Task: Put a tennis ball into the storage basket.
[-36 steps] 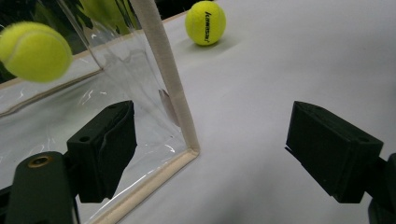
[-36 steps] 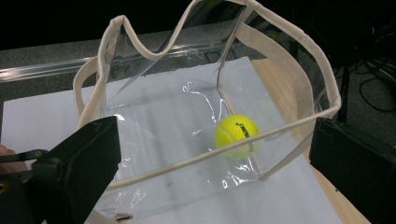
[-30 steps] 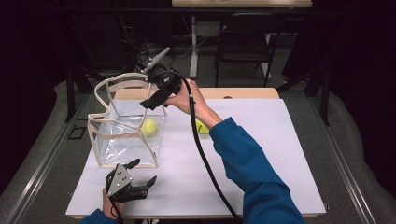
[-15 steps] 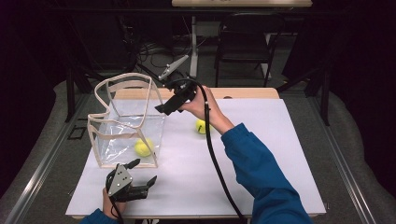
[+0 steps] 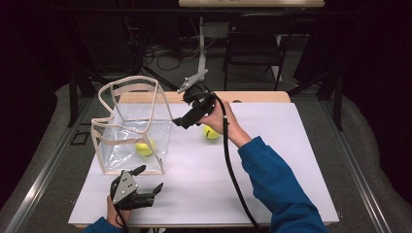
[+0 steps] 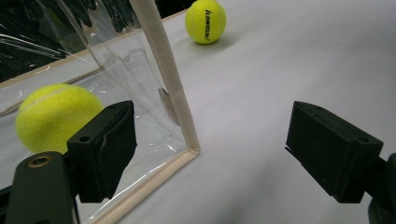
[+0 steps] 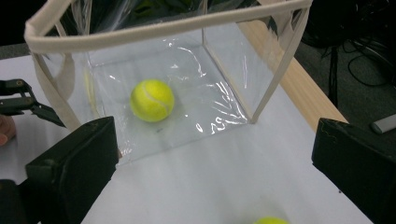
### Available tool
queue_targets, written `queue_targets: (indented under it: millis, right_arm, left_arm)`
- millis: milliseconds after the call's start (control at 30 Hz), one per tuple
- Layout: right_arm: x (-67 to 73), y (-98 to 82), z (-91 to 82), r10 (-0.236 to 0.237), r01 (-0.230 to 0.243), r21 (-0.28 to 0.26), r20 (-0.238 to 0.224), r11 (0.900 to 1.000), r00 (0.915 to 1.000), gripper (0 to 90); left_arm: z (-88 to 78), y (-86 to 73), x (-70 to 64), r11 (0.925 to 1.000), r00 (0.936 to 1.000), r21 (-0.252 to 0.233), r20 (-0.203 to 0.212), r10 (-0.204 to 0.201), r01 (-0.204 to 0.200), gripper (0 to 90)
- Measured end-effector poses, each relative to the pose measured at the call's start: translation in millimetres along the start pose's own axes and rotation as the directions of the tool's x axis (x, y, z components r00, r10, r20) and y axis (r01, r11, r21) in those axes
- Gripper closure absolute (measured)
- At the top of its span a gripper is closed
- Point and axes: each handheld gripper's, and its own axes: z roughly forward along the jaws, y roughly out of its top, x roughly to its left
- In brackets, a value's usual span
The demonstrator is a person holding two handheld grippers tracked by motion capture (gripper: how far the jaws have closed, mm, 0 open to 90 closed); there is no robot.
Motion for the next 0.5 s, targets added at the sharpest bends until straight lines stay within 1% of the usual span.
queue_targets:
  millis: [200,300,500]
  right_arm:
    - [1.1,-12.5,1.5,0.01,-0.01,0.005,-0.001,1.0,0.9999,0.0]
    - [1.7,-18.7,2.1,0.007,-0.007,0.006,0.001,1.0,1.0,0.0]
    - [1.7,-34.4,2.8,0.023,-0.023,0.017,0.009,1.0,0.9997,0.0]
  left_arm:
    - [-0.4,0.2,-0.3,1.0,1.0,-0.001,-0.001,0.002,-0.002,16.0]
    - [-0.3,0.2,-0.3,1.0,1.0,0.002,-0.002,0.004,-0.004,16.0]
    - [-0.8,0.3,-0.7,1.0,1.0,0.003,-0.003,0.006,-0.006,16.0]
